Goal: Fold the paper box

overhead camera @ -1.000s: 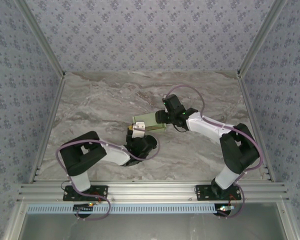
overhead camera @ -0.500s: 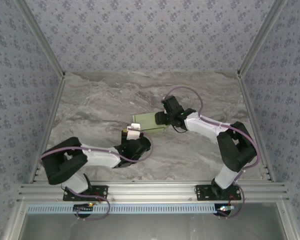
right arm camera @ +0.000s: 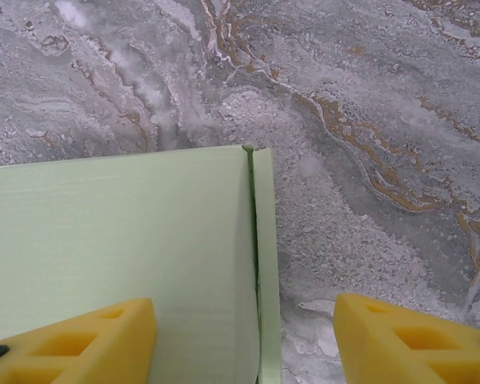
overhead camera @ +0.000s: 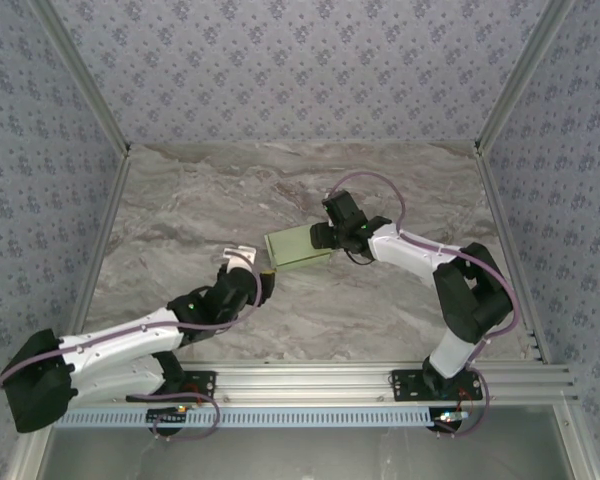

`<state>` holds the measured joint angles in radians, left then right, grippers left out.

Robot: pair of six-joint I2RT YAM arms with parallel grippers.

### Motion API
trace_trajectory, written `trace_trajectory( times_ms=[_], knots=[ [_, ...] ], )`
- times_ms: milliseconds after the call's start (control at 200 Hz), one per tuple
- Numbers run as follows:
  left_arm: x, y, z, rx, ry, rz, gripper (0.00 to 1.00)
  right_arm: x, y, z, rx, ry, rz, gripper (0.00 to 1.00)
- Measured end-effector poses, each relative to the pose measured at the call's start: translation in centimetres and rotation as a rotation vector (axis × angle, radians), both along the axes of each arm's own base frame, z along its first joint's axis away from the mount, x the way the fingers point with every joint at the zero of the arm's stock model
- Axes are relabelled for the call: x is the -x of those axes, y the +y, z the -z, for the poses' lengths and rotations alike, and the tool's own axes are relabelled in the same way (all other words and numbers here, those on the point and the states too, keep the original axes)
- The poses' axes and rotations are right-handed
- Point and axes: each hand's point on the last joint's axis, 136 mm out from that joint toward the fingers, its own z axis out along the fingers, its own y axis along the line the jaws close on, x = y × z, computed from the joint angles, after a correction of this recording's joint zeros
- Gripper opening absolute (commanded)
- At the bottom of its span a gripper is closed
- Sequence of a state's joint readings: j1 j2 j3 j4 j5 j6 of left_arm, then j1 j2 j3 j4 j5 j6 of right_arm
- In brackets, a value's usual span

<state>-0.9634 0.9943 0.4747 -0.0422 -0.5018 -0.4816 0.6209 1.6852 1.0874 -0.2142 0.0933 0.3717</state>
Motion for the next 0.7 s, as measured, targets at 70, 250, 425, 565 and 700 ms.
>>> trace_trajectory(
  times_ms=[70,250,425,565,700],
  knots=[
    [-0.5,0.3,-0.1,0.012,0.026,0.003,0.71,-0.1,0.1,0.0,0.004,-0.002,-0.005,0.62],
    [-3.8,1.2,-0.9,0.044,0.082,-0.045,0.72,-0.2,0.2,-0.1,0.013,-0.01,-0.02,0.62],
    [-7.0,0.4,0.6,0.022,0.15,-0.053,0.73,-0.3,0.2,0.0,0.027,-0.014,-0.033,0.62],
    [-8.4,-0.6,3.3,-0.033,0.218,-0.032,0.73,-0.4,0.1,0.2,0.042,-0.017,-0.042,0.62],
    [-9.0,-1.3,5.1,-0.074,0.248,-0.009,0.73,-0.5,0.0,0.9,0.07,-0.016,-0.054,0.62]
  ],
)
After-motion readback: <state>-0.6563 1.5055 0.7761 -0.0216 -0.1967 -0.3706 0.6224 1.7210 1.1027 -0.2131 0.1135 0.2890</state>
